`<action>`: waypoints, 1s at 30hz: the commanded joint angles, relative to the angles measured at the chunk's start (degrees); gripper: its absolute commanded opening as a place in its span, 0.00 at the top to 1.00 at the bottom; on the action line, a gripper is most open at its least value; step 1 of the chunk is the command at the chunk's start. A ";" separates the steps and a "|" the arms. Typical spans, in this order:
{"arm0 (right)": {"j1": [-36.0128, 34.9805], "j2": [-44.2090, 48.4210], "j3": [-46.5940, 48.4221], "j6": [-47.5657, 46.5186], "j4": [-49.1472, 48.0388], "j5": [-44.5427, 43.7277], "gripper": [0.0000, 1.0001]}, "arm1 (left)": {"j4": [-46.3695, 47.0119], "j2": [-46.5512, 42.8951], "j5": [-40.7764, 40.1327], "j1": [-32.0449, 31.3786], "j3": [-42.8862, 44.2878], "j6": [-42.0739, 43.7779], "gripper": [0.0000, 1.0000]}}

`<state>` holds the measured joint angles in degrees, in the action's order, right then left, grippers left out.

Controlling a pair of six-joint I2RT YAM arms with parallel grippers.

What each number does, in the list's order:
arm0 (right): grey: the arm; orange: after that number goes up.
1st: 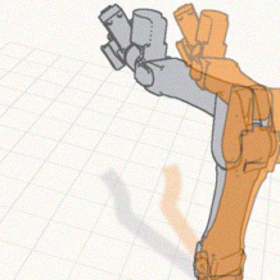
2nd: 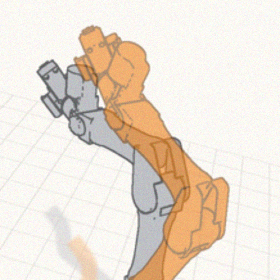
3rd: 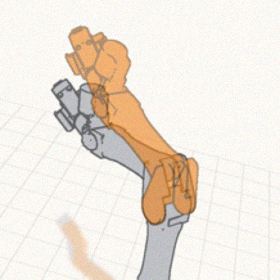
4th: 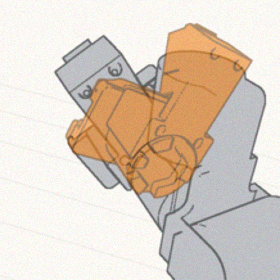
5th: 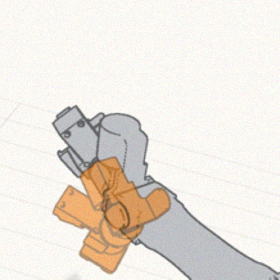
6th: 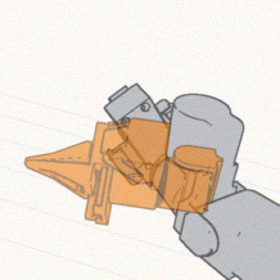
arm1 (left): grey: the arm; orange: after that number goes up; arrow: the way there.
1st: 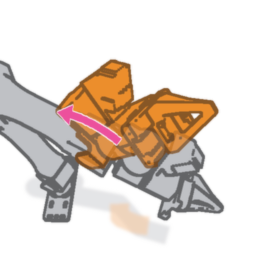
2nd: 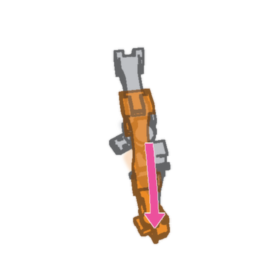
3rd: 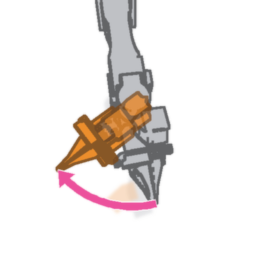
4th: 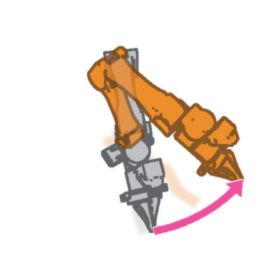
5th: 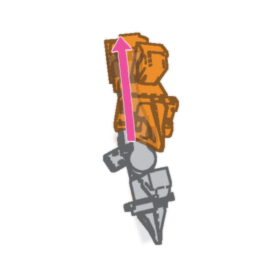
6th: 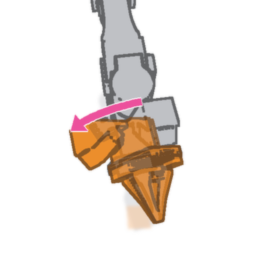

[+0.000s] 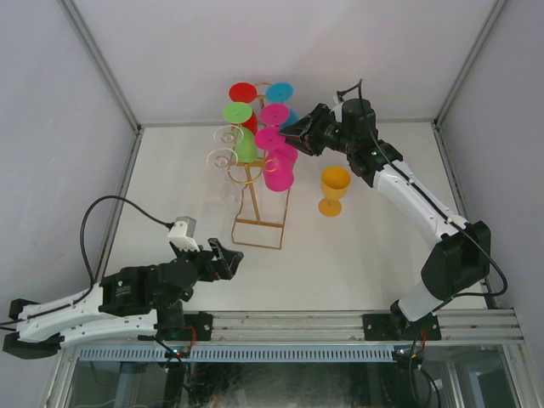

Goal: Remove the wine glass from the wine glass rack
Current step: Pick up the wine glass from the wine rack.

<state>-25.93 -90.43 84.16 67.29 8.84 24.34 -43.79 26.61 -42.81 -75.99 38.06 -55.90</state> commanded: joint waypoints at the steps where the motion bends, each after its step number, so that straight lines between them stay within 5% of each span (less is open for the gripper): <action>1: -0.45 0.40 3.00 -1.56 0.12 -0.31 0.67 | 1.39 0.15 0.27 0.36 0.17 -0.04 0.00; 18: -1.66 1.68 5.65 -6.24 5.80 -5.80 0.69 | 1.13 1.50 0.52 0.34 0.75 0.11 0.00; 27: -2.07 2.95 5.49 -6.07 5.55 -7.15 0.75 | 0.35 3.29 0.85 0.38 1.67 0.16 0.00; 30: -2.15 3.20 5.49 -5.92 5.37 -7.10 0.83 | -0.13 3.94 0.81 0.32 2.16 0.26 0.00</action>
<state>-27.62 -89.97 87.72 62.39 14.26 18.46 -43.94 29.50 -41.80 -75.94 38.06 -55.90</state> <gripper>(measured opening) 0.206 0.998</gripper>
